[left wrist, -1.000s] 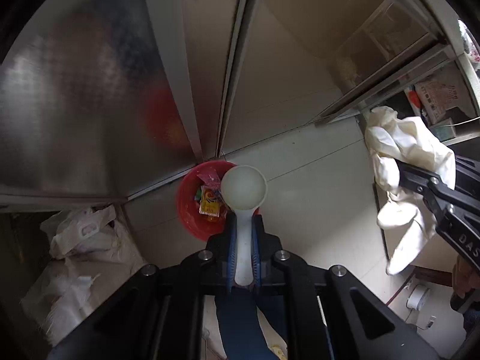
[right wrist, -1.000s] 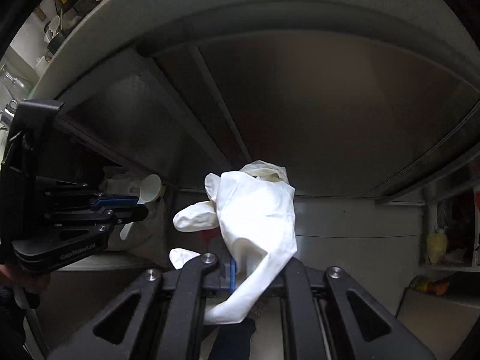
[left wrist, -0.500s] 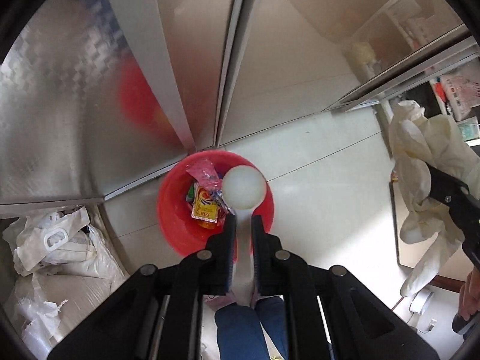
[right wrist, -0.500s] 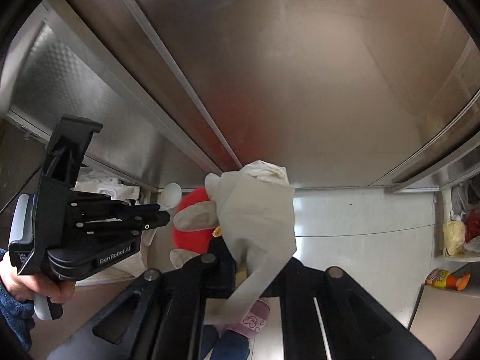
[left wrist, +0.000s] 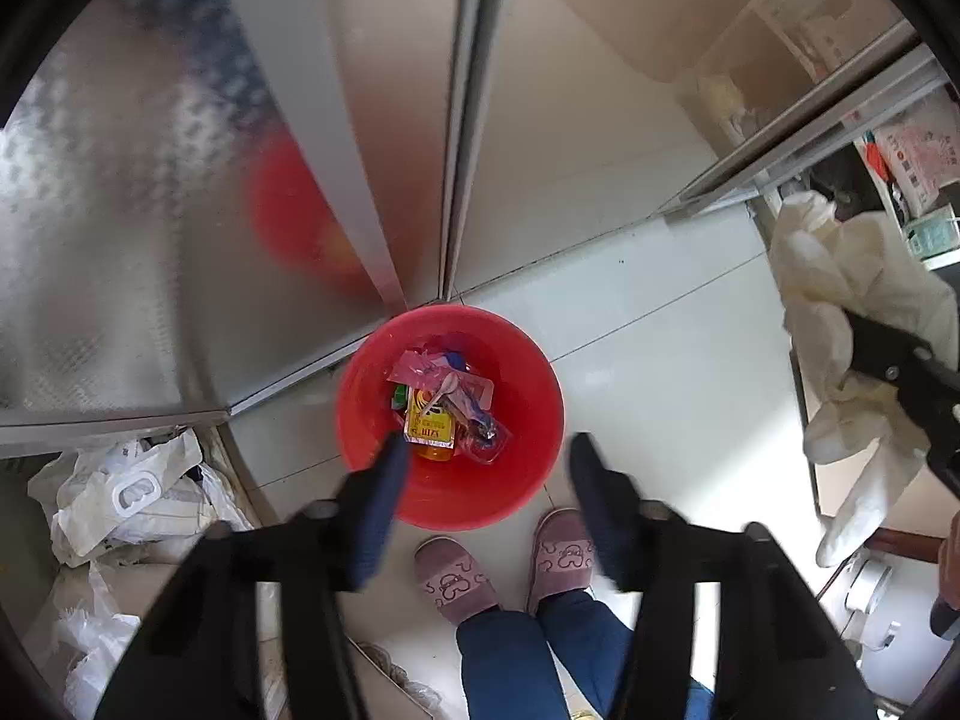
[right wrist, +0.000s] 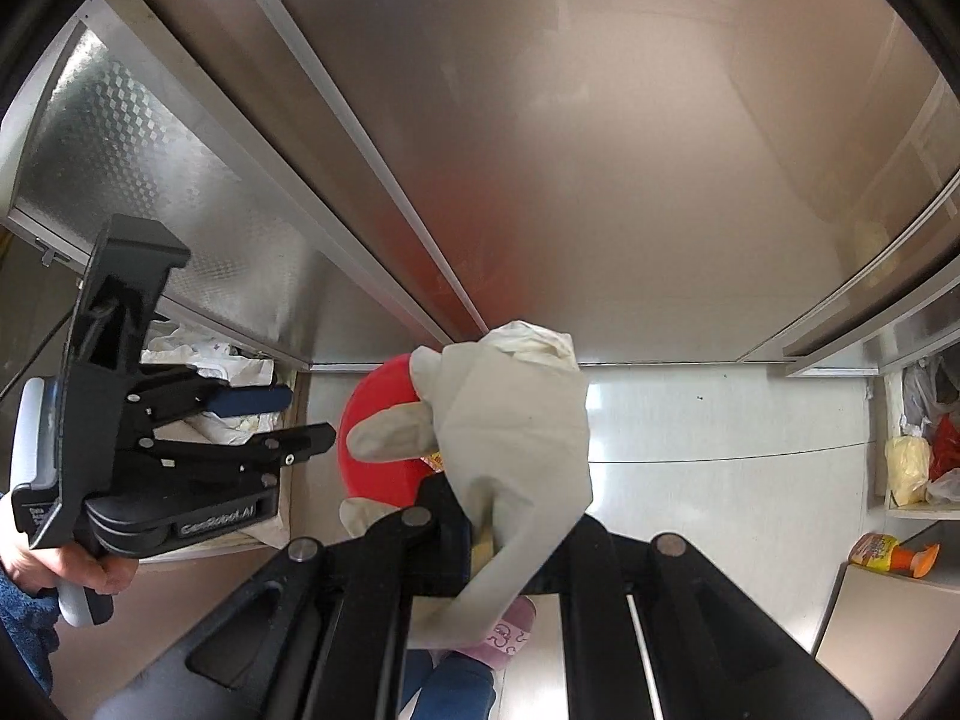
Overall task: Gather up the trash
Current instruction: 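Open the left tool over the red bin to drop the spoon, then open the right tool over the red bin to drop the gloves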
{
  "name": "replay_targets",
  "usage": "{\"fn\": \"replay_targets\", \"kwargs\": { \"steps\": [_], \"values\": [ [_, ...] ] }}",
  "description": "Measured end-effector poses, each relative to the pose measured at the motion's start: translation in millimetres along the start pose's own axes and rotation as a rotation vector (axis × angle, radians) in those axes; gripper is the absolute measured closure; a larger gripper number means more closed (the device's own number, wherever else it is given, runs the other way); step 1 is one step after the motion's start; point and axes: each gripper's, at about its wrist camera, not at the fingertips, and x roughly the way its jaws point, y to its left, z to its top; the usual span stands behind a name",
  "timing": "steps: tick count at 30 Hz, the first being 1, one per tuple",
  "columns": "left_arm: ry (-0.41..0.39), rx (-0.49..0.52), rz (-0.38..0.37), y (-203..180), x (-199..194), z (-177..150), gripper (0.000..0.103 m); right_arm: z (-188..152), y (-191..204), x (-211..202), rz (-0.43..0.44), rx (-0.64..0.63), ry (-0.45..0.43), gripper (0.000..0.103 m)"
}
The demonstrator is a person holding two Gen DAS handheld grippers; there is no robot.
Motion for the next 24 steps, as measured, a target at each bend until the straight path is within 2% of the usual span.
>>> {"fn": "replay_targets", "kwargs": {
  "steps": [2,4,9,11,16,21,24],
  "values": [
    [-0.009,-0.015,-0.008,8.9,-2.5,-3.0,0.027,1.1,4.0,1.7,0.003,-0.008,0.004,0.096],
    [-0.013,-0.031,-0.017,16.6,-5.1,-5.6,0.020,0.9,6.9,5.9,0.010,-0.016,0.005,0.097],
    [-0.017,-0.082,0.009,39.9,-7.5,-13.5,0.012,-1.5,17.0,27.9,0.021,-0.031,0.030,0.097],
    [-0.027,-0.104,0.009,50.6,-8.1,-17.8,0.000,-3.5,22.4,38.1,0.033,-0.025,0.043,0.097],
    [-0.030,-0.154,0.031,76.3,-5.9,-28.0,0.000,-6.3,39.2,68.0,0.039,-0.035,0.084,0.097],
    [0.000,-0.139,0.086,91.6,5.1,-34.8,0.000,-5.7,54.3,93.7,0.031,-0.049,0.112,0.096],
    [0.003,-0.128,0.089,100.8,10.9,-38.2,0.000,-2.3,62.1,111.0,0.025,-0.086,0.151,0.095]
  ]
}}
